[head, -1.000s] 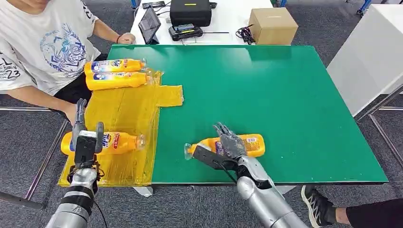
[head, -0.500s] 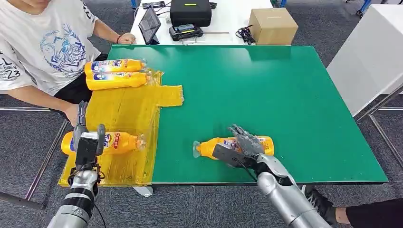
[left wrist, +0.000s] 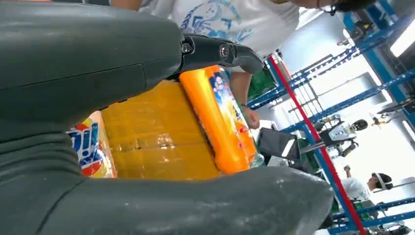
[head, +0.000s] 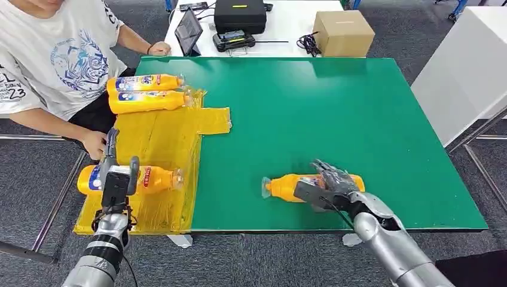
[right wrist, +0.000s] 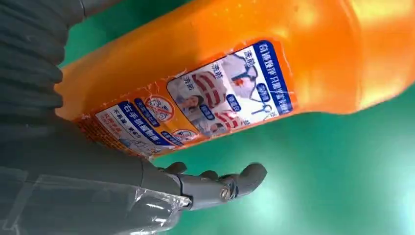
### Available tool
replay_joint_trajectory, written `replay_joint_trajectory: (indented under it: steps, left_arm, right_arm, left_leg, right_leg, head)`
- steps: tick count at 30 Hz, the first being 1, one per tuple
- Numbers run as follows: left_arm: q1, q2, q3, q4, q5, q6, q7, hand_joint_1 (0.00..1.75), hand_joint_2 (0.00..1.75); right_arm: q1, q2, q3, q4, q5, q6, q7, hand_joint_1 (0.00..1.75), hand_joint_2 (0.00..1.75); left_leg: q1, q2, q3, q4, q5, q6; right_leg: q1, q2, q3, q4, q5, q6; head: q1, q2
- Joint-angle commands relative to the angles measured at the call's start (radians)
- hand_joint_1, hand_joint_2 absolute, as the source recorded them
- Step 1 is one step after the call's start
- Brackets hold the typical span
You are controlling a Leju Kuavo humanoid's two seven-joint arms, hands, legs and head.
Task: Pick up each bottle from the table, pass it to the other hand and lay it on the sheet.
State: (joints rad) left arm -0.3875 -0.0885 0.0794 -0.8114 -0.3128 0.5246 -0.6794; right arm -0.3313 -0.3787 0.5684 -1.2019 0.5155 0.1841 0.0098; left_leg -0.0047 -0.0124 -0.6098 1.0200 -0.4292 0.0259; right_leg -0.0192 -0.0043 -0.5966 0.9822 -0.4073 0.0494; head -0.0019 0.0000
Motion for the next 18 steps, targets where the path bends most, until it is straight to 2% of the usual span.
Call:
replay_joint_trajectory:
  steps: [1,4,8,9,10,11,12,16,18]
  left_arm:
    - [-0.061,-0.013,-0.046,0.122,0.013,-0.016,-0.019,0.00,0.00]
    - [-0.068,-0.025,-0.060,0.121,0.026,-0.021,-0.019,0.00,0.00]
    - [-0.070,-0.027,-0.062,0.124,0.026,-0.017,-0.019,0.00,0.00]
    - [-0.068,-0.025,-0.068,0.116,0.032,-0.026,-0.019,0.00,0.00]
    - [-0.069,-0.027,-0.075,0.114,0.037,-0.028,-0.019,0.00,0.00]
    - [-0.069,-0.031,-0.079,0.111,0.043,-0.027,-0.019,0.00,0.00]
    - [-0.071,-0.034,-0.085,0.108,0.046,-0.028,-0.019,0.00,0.00]
    - [-0.070,-0.046,-0.104,0.108,0.052,-0.025,-0.019,0.00,0.00]
    - [-0.071,-0.049,-0.107,0.113,0.058,-0.032,-0.019,0.00,0.00]
  right_arm:
    - [-0.059,-0.236,0.085,-0.123,-0.098,0.164,0.080,0.00,1.75]
    - [-0.098,-0.312,0.118,-0.154,-0.159,0.233,0.114,0.00,1.75]
    - [-0.101,-0.322,0.119,-0.162,-0.170,0.239,0.114,0.00,1.75]
    - [-0.111,-0.334,0.142,-0.168,-0.172,0.251,0.138,0.17,1.75]
    - [-0.120,-0.357,0.161,-0.180,-0.181,0.256,0.156,1.01,1.75]
    - [-0.130,-0.379,0.181,-0.189,-0.181,0.260,0.167,1.45,1.75]
    - [-0.137,-0.392,0.193,-0.193,-0.182,0.266,0.175,1.71,1.75]
    - [-0.162,-0.399,0.241,-0.200,-0.182,0.273,0.181,1.75,1.75]
    - [-0.182,-0.385,0.272,-0.195,-0.163,0.281,0.191,1.69,1.75]
  left_leg:
    - [-0.002,-0.002,0.000,0.000,0.000,0.000]
    - [-0.001,0.000,0.001,0.001,-0.001,-0.001]
    - [-0.001,-0.001,0.000,0.002,-0.001,-0.001]
    - [-0.001,0.000,0.000,0.001,-0.001,-0.001]
    - [-0.001,0.000,-0.001,0.001,-0.001,-0.001]
    - [0.000,0.001,0.001,0.001,-0.002,-0.001]
    - [-0.001,0.002,0.001,0.001,-0.002,-0.002]
    - [0.000,0.001,0.001,0.002,-0.002,-0.002]
    - [-0.001,0.001,0.001,0.001,-0.002,-0.001]
  right_leg:
    - [-0.002,-0.002,0.000,0.001,-0.001,-0.001]
    - [-0.001,-0.001,0.001,0.001,-0.001,-0.002]
    - [-0.001,-0.001,0.000,0.002,-0.001,-0.002]
    - [-0.001,0.000,0.001,0.001,-0.001,-0.002]
    - [-0.001,0.000,0.000,0.000,0.000,-0.001]
    - [-0.001,0.001,0.001,0.000,-0.001,-0.002]
    - [-0.001,0.001,0.001,0.001,-0.001,-0.002]
    - [0.000,0.000,0.002,0.001,-0.002,-0.002]
    - [-0.001,0.001,0.001,0.001,-0.001,-0.001]
  head:
    - [0.000,0.000]
    - [0.000,0.000]
    - [0.000,0.000]
    - [0.000,0.000]
    - [0.000,0.000]
    - [0.000,0.000]
    - [0.000,0.000]
    - [0.000,0.000]
    - [0.000,0.000]
